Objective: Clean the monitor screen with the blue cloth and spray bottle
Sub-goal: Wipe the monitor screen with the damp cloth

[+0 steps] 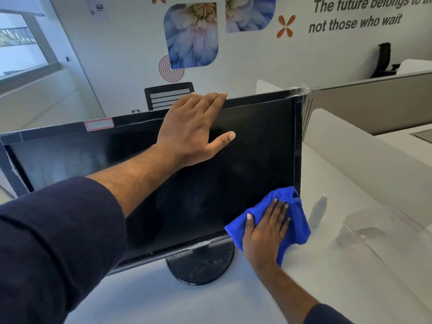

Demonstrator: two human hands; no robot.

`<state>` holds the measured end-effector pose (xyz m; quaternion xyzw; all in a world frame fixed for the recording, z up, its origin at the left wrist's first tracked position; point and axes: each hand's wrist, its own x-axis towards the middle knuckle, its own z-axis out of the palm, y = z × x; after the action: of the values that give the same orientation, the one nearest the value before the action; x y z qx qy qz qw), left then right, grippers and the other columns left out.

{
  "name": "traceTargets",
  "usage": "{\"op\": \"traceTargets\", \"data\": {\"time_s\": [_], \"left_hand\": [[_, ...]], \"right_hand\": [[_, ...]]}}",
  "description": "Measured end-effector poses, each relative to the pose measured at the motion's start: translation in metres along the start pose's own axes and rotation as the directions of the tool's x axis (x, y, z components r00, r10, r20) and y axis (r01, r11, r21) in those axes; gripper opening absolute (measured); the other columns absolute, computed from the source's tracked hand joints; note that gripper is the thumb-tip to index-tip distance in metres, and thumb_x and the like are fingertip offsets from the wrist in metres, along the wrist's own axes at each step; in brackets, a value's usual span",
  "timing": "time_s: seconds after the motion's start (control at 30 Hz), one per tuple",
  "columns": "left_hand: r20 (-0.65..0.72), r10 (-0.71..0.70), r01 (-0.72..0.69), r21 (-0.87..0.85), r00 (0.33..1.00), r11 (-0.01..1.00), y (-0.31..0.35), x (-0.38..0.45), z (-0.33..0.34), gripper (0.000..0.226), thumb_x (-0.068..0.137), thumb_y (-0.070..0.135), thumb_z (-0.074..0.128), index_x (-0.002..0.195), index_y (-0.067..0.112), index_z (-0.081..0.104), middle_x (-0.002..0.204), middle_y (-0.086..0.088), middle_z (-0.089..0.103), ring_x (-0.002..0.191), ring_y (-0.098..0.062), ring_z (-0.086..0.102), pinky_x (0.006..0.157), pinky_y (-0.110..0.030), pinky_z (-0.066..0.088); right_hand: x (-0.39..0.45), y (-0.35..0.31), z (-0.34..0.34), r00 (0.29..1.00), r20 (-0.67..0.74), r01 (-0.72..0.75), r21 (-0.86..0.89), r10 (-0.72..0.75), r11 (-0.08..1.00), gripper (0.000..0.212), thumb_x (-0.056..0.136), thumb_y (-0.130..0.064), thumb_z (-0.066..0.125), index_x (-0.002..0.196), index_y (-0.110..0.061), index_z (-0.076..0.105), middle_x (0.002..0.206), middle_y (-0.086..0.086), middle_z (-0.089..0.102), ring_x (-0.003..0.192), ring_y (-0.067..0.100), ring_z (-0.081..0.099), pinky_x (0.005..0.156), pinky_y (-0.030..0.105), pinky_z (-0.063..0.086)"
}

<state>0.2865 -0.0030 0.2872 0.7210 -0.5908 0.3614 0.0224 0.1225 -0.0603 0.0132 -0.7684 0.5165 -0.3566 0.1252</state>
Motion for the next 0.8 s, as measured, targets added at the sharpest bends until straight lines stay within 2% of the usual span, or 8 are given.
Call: {"op": "traceTargets", "data": {"time_s": [0.1,0.2,0.37,0.47,0.6,0.7,0.8], "left_hand": [[-0.007,-0.001,0.001,0.003,1.0,1.0,-0.003,-0.001,0.002,0.084,0.094,0.072,0.023,0.154,0.013,0.026,0.149,-0.004,0.046,0.13,-0.025,0.046,0.115,-0.039,0.028],[-0.014,0.006,-0.006,0.006,1.0,1.0,-0.003,-0.001,0.003,0.084,0.094,0.072,0.023,0.154,0.013,0.026,0.149,-0.004,0.045,0.13,-0.025,0.046,0.116,-0.04,0.028],[-0.025,0.013,-0.012,0.02,1.0,1.0,-0.003,0.0,0.007,0.082,0.095,0.068,0.023,0.154,0.012,0.025,0.15,-0.005,0.044,0.133,-0.025,0.044,0.119,-0.042,0.026],[-0.034,0.016,-0.016,0.013,0.999,1.0,-0.005,-0.001,0.009,0.08,0.095,0.066,0.024,0.154,0.011,0.024,0.151,-0.005,0.043,0.134,-0.024,0.043,0.12,-0.042,0.024],[-0.048,0.023,-0.023,-0.005,0.999,1.0,-0.002,0.001,0.01,0.08,0.095,0.065,0.024,0.154,0.011,0.026,0.15,-0.005,0.044,0.134,-0.024,0.043,0.12,-0.041,0.024],[-0.063,0.015,-0.016,-0.019,0.998,1.0,-0.004,0.001,0.011,0.081,0.095,0.066,0.024,0.153,0.011,0.028,0.149,-0.005,0.046,0.133,-0.024,0.044,0.119,-0.041,0.024],[-0.064,0.016,-0.018,-0.028,0.998,0.999,-0.007,0.0,0.014,0.081,0.094,0.066,0.025,0.153,0.01,0.028,0.149,-0.005,0.045,0.133,-0.024,0.044,0.119,-0.041,0.024]], "right_hand": [[-0.014,-0.019,0.005,1.0,-0.004,-0.006,0.024,0.006,1.0,0.076,0.101,-0.055,0.014,0.152,0.0,0.005,0.158,0.023,0.021,0.146,0.038,0.02,0.116,0.055,0.02],[-0.034,-0.036,0.013,0.996,0.045,0.083,0.001,-0.083,0.997,0.075,0.101,-0.056,0.014,0.153,-0.002,0.002,0.158,0.02,0.02,0.146,0.038,0.019,0.117,0.054,0.016],[-0.05,-0.058,0.018,0.965,0.13,0.235,-0.048,-0.228,0.971,0.072,0.1,-0.053,0.021,0.152,-0.004,0.012,0.154,0.018,0.031,0.146,0.04,0.02,0.115,0.055,0.018],[-0.036,-0.053,0.009,0.952,0.081,0.299,-0.044,-0.295,0.953,0.078,0.097,-0.059,0.028,0.153,-0.007,0.014,0.158,0.013,0.026,0.149,0.034,0.013,0.118,0.051,0.015],[0.008,-0.071,-0.009,0.974,-0.034,0.224,0.001,-0.224,0.975,0.089,0.093,-0.067,0.027,0.154,-0.007,0.004,0.162,0.013,0.007,0.151,0.031,0.0,0.12,0.052,0.008],[0.018,-0.103,-0.014,0.969,-0.049,0.242,-0.003,-0.242,0.97,0.089,0.093,-0.066,0.026,0.153,-0.004,0.003,0.162,0.018,0.011,0.151,0.034,-0.003,0.119,0.058,0.006],[0.01,-0.131,-0.011,0.938,-0.033,0.342,-0.058,-0.344,0.938,0.086,0.093,-0.066,0.023,0.153,-0.007,0.007,0.16,0.016,0.022,0.15,0.035,0.002,0.119,0.058,0.009]]}}
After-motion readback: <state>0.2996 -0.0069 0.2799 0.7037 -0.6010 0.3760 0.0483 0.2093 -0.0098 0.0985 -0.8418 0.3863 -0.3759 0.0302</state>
